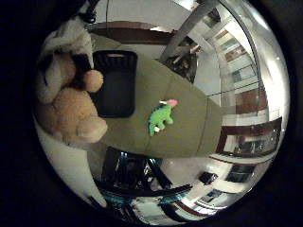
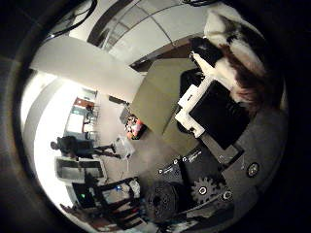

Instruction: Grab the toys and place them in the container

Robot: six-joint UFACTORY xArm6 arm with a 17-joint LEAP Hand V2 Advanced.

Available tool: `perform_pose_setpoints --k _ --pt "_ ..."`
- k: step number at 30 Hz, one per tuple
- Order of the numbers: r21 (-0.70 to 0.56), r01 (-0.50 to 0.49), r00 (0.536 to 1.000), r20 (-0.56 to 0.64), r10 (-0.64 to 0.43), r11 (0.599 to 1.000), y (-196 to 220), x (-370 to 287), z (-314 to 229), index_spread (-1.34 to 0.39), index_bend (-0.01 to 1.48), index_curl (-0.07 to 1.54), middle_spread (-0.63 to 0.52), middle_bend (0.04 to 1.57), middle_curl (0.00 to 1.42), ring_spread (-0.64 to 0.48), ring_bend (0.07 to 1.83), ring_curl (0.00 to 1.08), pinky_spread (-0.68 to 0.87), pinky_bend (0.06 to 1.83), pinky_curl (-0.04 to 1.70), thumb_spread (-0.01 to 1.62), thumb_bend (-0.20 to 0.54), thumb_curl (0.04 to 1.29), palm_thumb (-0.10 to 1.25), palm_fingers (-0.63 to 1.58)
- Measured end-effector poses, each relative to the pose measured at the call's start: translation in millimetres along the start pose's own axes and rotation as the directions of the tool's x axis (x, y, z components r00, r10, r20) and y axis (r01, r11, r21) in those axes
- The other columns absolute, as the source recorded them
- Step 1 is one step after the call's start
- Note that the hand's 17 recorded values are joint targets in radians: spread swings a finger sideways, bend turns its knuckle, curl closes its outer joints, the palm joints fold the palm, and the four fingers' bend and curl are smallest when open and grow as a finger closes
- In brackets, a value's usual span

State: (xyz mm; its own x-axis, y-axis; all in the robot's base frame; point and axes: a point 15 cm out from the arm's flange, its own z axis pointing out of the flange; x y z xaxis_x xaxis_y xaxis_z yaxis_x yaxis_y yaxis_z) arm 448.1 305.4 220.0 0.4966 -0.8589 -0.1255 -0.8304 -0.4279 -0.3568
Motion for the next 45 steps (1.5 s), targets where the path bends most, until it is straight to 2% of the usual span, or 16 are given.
perform_pose_setpoints --k 3,6,9,11,14,16,19,24,29,37,42,45 --pt "0.053 0.018 1.0 -0.007 -0.018 0.998 -11.7 -2.8 19.7 -0.38 0.7 1.07 -0.26 1.02 1.03 -0.26 1.25 0.82 -0.23 1.41 0.75 1.07 -0.032 0.54 0.86 0.94" --pt "0.04 0.045 0.999 -0.013 -0.044 0.998 -8.0 -5.0 33.4 -0.4 0.54 1.01 -0.25 0.92 0.96 -0.27 1.19 0.76 -0.31 1.31 0.71 1.08 -0.028 0.51 0.81 0.76" --pt "0.026 0.074 0.997 -0.024 -0.074 0.997 -4.3 -3.8 42.2 -0.43 0.44 0.92 -0.26 0.8 0.88 -0.27 1.11 0.7 -0.32 1.1 0.65 1.1 -0.022 0.47 0.78 0.42" --pt "0.021 0.092 0.995 -0.032 -0.091 0.996 -3.4 -2.2 44.3 -0.46 0.44 0.86 -0.23 0.67 0.81 -0.23 0.97 0.66 -0.19 0.98 0.62 1.11 -0.024 0.45 0.77 0.11" --pt "0.015 0.125 0.991 -0.048 -0.124 0.992 -3.0 1.0 45.8 -0.48 0.42 0.7 -0.15 0.49 0.65 -0.1 0.68 0.5 0.1 0.84 0.52 1.11 -0.028 0.43 0.73 -0.03" --pt "0.013 0.14 0.989 -0.057 -0.139 0.99 -3.6 4.7 44.9 -0.49 0.36 0.61 -0.11 0.39 0.57 0.0 0.57 0.44 0.22 0.75 0.47 1.1 -0.031 0.42 0.7 -0.06" --pt "0.013 0.16 0.985 -0.07 -0.159 0.987 -5.1 13.8 42.2 -0.49 0.28 0.51 -0.07 0.3 0.48 0.08 0.44 0.36 0.31 0.62 0.38 1.1 -0.029 0.39 0.66 -0.02" --pt "0.046 0.155 0.983 -0.102 -0.15 0.987 -16.1 51.2 16.8 -0.47 0.21 0.43 -0.05 0.22 0.4 0.12 0.35 0.3 0.35 0.53 0.31 1.09 -0.025 0.37 0.62 0.07" --pt "0.063 0.104 0.979 -0.181 -0.091 0.993 -12.3 152.8 -18.2 -0.44 0.18 0.38 -0.03 0.19 0.37 0.13 0.3 0.28 0.36 0.47 0.25 1.09 -0.025 0.35 0.61 0.14" --pt "-0.029 0.084 0.962 -0.257 -0.088 0.996 56.3 286.2 -39.1 -0.42 0.17 0.33 -0.02 0.19 0.33 0.14 0.28 0.27 0.35 0.46 0.21 1.1 -0.022 0.33 0.59 0.13" --pt "-0.107 0.173 0.946 -0.26 -0.195 0.979 92.8 336.7 -34.5 -0.4 0.17 0.31 -0.01 0.19 0.33 0.15 0.23 0.26 0.34 0.44 0.19 1.1 -0.021 0.33 0.59 0.06" --pt "-0.184 0.217 0.943 -0.216 -0.254 0.959 126.5 359.1 -6.9 -0.4 0.17 0.3 0.0 0.19 0.32 0.16 0.23 0.26 0.34 0.44 0.19 1.09 -0.023 0.33 0.6 0.04"
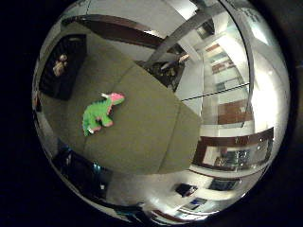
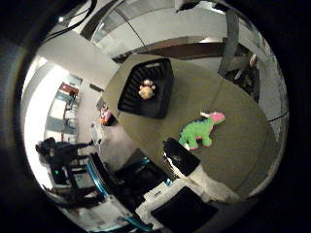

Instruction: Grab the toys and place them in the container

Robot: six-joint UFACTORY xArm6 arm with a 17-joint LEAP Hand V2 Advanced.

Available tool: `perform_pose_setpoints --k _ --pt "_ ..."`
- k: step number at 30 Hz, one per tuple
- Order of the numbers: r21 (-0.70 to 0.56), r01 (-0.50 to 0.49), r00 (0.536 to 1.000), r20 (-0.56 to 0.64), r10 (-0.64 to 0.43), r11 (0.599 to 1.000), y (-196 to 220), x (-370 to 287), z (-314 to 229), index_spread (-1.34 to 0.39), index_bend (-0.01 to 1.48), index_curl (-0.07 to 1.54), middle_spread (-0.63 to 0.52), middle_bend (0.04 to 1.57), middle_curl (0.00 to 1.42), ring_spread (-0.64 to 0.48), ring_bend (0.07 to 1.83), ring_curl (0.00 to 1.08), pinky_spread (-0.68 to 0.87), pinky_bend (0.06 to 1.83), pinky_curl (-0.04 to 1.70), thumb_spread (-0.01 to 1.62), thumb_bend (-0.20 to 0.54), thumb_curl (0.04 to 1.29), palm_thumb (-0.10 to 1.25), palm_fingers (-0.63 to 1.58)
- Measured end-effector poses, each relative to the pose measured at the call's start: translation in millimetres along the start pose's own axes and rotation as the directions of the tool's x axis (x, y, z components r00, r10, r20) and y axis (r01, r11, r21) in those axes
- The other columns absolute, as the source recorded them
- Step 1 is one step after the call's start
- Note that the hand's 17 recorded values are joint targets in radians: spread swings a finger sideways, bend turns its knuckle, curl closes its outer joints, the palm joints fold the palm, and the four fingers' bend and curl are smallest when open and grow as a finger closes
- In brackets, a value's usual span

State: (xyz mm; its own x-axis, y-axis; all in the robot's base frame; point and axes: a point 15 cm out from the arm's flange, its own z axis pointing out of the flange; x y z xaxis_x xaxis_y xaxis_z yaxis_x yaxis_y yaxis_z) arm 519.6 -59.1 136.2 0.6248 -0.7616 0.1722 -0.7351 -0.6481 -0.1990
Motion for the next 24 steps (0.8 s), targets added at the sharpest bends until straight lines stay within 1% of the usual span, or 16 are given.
perform_pose_setpoints --k 3,8,11,17,24 --pt "-0.04 0.062 0.998 -0.002 -0.062 0.997 12.3 2.4 19.1 -0.41 0.17 0.29 0.01 0.19 0.31 0.16 0.24 0.26 0.33 0.44 0.18 1.08 -0.024 0.33 0.6 0.02" --pt "-0.078 0.176 0.982 -0.051 -0.18 0.981 20.9 12.2 50.1 -0.41 0.17 0.29 0.01 0.19 0.31 0.16 0.25 0.27 0.33 0.44 0.19 1.06 -0.023 0.32 0.61 0.02" --pt "-0.099 0.21 0.977 -0.026 -0.213 0.973 24.6 0.3 72.9 -0.41 0.17 0.29 0.01 0.19 0.31 0.16 0.25 0.27 0.33 0.44 0.19 1.05 -0.024 0.32 0.61 0.02" --pt "-0.125 0.234 0.972 0.018 -0.234 0.964 29.8 -14.5 107.1 -0.41 0.17 0.29 0.01 0.19 0.31 0.16 0.25 0.27 0.33 0.45 0.19 1.03 -0.024 0.32 0.62 0.03" --pt "-0.139 0.242 0.97 0.041 -0.239 0.96 19.7 -16.8 143.3 -0.42 0.17 0.29 0.0 0.19 0.31 0.15 0.26 0.27 0.33 0.45 0.18 1.02 -0.024 0.33 0.63 0.07"
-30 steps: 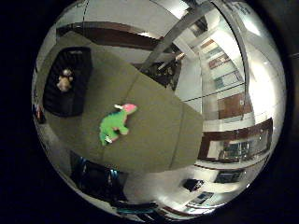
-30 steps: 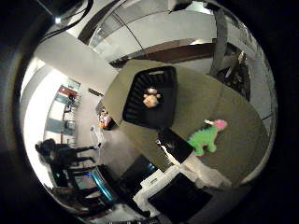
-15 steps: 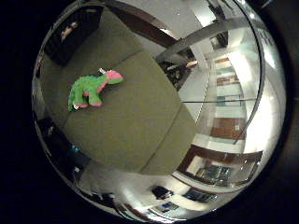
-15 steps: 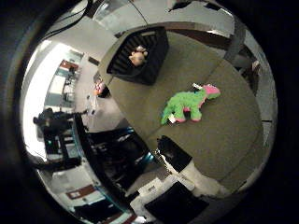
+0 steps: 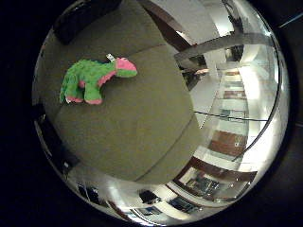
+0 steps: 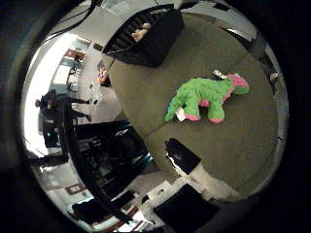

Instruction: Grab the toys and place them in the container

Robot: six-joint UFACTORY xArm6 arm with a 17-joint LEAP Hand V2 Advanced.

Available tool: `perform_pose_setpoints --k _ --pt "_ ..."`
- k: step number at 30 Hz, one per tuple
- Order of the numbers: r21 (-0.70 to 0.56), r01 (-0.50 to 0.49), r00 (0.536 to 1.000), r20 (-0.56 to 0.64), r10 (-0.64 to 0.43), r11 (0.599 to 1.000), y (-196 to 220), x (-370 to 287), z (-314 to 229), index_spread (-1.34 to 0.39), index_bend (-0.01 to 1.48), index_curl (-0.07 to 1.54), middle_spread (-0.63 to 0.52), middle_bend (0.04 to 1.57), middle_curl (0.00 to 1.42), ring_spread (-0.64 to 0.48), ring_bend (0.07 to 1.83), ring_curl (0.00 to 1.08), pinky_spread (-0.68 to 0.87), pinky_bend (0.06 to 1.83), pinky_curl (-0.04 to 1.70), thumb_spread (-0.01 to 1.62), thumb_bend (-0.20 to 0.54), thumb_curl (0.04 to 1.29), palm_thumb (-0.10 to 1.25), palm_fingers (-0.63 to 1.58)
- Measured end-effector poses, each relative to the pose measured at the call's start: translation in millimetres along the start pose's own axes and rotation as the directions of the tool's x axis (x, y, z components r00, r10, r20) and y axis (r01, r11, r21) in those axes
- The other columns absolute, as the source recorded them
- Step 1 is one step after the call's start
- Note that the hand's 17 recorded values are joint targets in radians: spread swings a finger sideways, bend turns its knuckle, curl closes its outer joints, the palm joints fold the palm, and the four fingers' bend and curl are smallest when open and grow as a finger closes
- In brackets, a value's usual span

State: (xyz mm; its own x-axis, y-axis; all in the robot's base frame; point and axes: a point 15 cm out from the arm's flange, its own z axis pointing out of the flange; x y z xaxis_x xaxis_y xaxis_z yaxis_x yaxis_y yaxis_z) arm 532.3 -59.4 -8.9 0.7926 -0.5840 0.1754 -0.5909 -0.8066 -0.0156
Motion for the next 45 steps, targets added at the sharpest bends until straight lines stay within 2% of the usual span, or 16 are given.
perform_pose_setpoints --k 10,16,23,37,45 --pt "-0.07 0.026 0.999 -0.02 -0.027 0.997 -8.4 10.4 44.9 -0.42 0.16 0.28 -0.01 0.19 0.32 0.15 0.27 0.27 0.32 0.47 0.17 1.02 -0.023 0.33 0.65 0.1" --pt "-0.163 0.029 0.998 -0.056 -0.038 0.986 -4.9 19.6 63.8 -0.42 0.17 0.28 -0.01 0.19 0.32 0.14 0.26 0.27 0.32 0.47 0.16 1.02 -0.025 0.34 0.64 0.09" --pt "-0.297 0.022 0.993 -0.103 -0.055 0.955 -0.3 29.3 82.6 -0.41 0.17 0.28 0.01 0.19 0.31 0.16 0.28 0.27 0.32 0.47 0.16 1.03 -0.025 0.33 0.64 0.04" --pt "-0.354 -0.003 0.989 -0.137 -0.049 0.935 -35.1 19.9 117.4 -0.4 0.17 0.28 0.03 0.19 0.31 0.16 0.29 0.27 0.32 0.47 0.16 1.03 -0.023 0.33 0.65 0.02" --pt "-0.39 0.003 0.993 -0.106 -0.048 0.921 -28.8 -10.0 146.0 -0.39 0.18 0.3 0.04 0.19 0.31 0.16 0.28 0.27 0.32 0.45 0.16 1.03 -0.022 0.34 0.69 0.06"
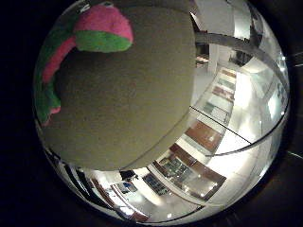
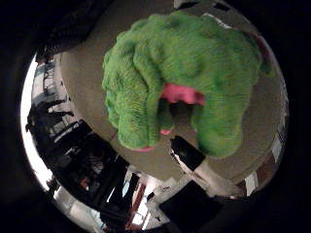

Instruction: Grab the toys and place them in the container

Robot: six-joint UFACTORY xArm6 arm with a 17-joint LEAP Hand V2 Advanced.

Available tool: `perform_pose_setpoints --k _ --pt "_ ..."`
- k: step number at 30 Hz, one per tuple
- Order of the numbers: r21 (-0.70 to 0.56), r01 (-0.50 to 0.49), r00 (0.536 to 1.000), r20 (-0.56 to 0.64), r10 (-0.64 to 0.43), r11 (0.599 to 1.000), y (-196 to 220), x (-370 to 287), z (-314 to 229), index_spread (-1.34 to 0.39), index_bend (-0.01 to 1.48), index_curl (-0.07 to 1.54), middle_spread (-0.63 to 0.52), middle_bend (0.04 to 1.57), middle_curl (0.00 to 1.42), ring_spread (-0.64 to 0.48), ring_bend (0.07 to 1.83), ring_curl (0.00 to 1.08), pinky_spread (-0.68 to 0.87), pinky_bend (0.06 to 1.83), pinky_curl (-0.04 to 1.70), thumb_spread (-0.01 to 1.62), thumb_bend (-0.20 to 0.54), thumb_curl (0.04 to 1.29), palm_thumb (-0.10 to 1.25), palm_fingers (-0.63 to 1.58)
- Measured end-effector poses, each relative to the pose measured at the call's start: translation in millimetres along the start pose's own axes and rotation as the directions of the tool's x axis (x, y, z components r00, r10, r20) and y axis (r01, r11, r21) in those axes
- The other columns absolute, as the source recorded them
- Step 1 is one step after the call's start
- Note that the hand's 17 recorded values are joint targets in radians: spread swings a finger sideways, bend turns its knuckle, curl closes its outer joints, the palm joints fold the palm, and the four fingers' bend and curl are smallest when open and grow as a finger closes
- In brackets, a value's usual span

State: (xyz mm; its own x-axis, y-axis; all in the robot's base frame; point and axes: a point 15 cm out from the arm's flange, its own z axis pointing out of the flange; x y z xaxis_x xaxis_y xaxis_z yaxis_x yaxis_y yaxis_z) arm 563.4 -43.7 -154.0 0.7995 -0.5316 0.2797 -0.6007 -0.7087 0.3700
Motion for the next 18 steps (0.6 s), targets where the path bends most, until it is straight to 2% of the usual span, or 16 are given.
perform_pose_setpoints --k 3,6,8,10,12,14,17,18 --pt "-0.006 -0.003 1.0 0.011 0.003 1.0 0.0 -8.5 8.7 -0.38 0.18 0.3 0.01 0.21 0.32 0.14 0.28 0.26 0.32 0.44 0.15 1.03 -0.019 0.35 0.71 0.14" --pt "-0.001 -0.01 1.0 0.018 0.01 1.0 -0.7 -12.7 14.5 -0.36 0.18 0.31 -0.07 0.27 0.34 0.01 0.33 0.27 0.29 0.42 0.13 1.03 -0.016 0.35 0.75 0.36" --pt "0.009 -0.018 1.0 0.02 0.018 1.0 -0.3 -10.5 16.3 -0.38 0.19 0.32 -0.18 0.44 0.41 -0.15 0.5 0.3 0.1 0.48 0.09 1.03 -0.011 0.36 0.79 0.82" --pt "0.051 -0.033 0.999 0.016 0.032 0.998 -5.6 -3.3 14.4 -0.43 0.23 0.37 -0.25 0.55 0.48 -0.26 0.7 0.39 -0.13 0.71 0.15 1.03 -0.01 0.36 0.83 1.19" --pt "0.123 -0.049 0.999 0.004 0.048 0.991 -15.5 8.3 6.8 -0.49 0.37 0.51 -0.33 0.7 0.61 -0.32 0.94 0.53 -0.3 1.06 0.3 1.04 -0.01 0.38 0.88 1.22" --pt "0.212 -0.073 0.997 -0.004 0.076 0.975 -18.8 24.7 -6.1 -0.52 0.51 0.61 -0.35 0.8 0.7 -0.32 1.07 0.59 -0.3 1.23 0.38 1.03 -0.012 0.39 0.9 1.22" --pt "0.275 -0.102 0.994 0.0 0.106 0.956 0.5 38.5 -21.6 -0.51 0.76 0.8 -0.36 0.97 0.85 -0.31 1.23 0.69 -0.26 1.4 0.49 1.03 -0.018 0.4 0.92 1.14" --pt "0.305 -0.107 0.994 0.0 0.112 0.946 7.2 42.1 -29.1 -0.5 0.81 0.84 -0.36 1.01 0.88 -0.3 1.25 0.7 -0.25 1.43 0.51 1.03 -0.017 0.41 0.92 1.13"
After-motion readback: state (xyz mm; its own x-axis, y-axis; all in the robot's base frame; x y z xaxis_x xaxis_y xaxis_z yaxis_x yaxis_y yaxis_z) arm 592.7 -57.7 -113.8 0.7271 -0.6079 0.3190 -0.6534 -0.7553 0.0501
